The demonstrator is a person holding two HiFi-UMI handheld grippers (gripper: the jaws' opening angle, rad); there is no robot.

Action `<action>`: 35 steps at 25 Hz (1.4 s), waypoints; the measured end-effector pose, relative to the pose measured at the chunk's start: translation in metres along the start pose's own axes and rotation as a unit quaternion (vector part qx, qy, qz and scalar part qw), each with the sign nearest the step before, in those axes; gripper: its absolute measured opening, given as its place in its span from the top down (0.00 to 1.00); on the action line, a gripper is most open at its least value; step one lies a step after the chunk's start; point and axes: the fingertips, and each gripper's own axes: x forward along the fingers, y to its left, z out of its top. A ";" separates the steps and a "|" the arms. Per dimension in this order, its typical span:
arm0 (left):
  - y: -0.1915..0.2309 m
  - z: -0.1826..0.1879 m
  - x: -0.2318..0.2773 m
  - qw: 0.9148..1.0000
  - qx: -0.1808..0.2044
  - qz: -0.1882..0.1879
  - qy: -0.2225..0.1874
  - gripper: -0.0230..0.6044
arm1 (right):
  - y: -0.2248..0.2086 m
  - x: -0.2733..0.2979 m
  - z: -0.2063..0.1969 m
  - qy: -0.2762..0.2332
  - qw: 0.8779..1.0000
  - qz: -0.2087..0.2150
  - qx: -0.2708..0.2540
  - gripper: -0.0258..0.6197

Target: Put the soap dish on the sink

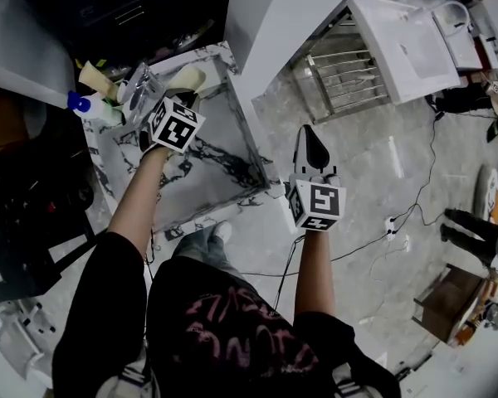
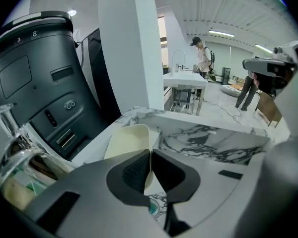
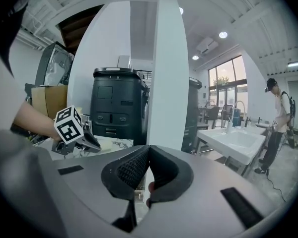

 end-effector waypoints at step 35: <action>-0.013 0.011 -0.039 0.999 -0.018 0.005 -0.030 0.84 | 0.007 -0.019 -0.008 0.005 0.999 -0.016 0.033 0.94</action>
